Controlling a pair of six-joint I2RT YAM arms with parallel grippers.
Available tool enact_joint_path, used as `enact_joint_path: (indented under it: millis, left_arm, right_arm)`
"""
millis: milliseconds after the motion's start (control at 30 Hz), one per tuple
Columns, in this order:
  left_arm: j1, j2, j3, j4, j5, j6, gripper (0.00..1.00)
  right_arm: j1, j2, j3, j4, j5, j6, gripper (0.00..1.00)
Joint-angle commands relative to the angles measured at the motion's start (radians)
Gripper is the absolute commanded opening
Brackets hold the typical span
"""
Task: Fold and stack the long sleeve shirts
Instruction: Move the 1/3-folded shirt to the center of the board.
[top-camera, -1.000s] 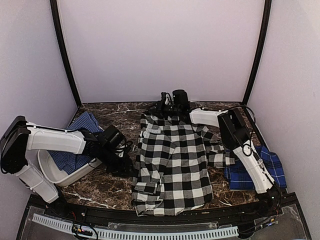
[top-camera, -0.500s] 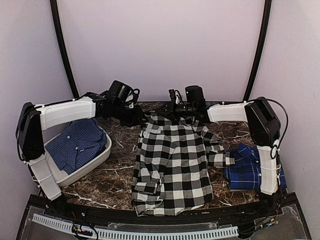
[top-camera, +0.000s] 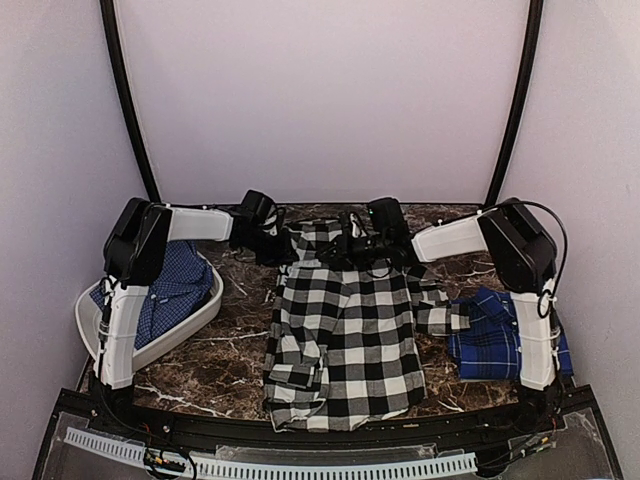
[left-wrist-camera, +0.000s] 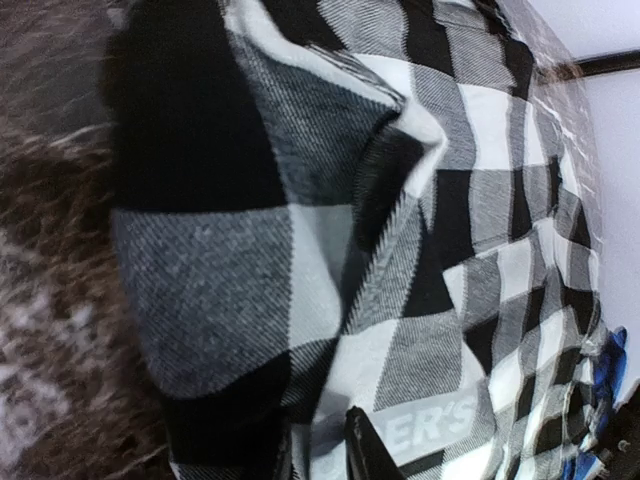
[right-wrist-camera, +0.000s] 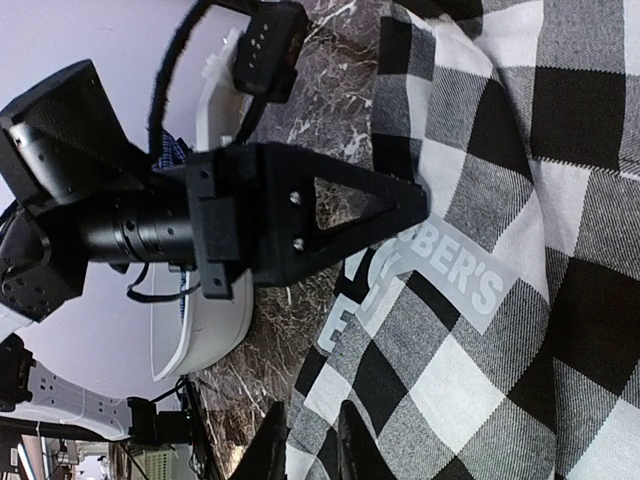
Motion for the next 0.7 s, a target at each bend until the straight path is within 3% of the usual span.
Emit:
enact_joint_path:
  millis: [0,467,667]
  left_arm:
    - [0.024,0.061,0.089,-0.021,0.047,0.037,0.18]
    - [0.078,0.158,0.209,-0.105,-0.003,0.059,0.17]
    - [0.096,0.204,0.299,-0.163,-0.057,0.071,0.17]
  right_arm:
    - [0.008,0.070,0.015,0.008,0.017,-0.012,0.16]
    - [-0.006,0.228,0.201,-0.190,0.063,-0.046,0.14]
    - [-0.018,0.193,0.310,-0.314,0.097,-0.133,0.16]
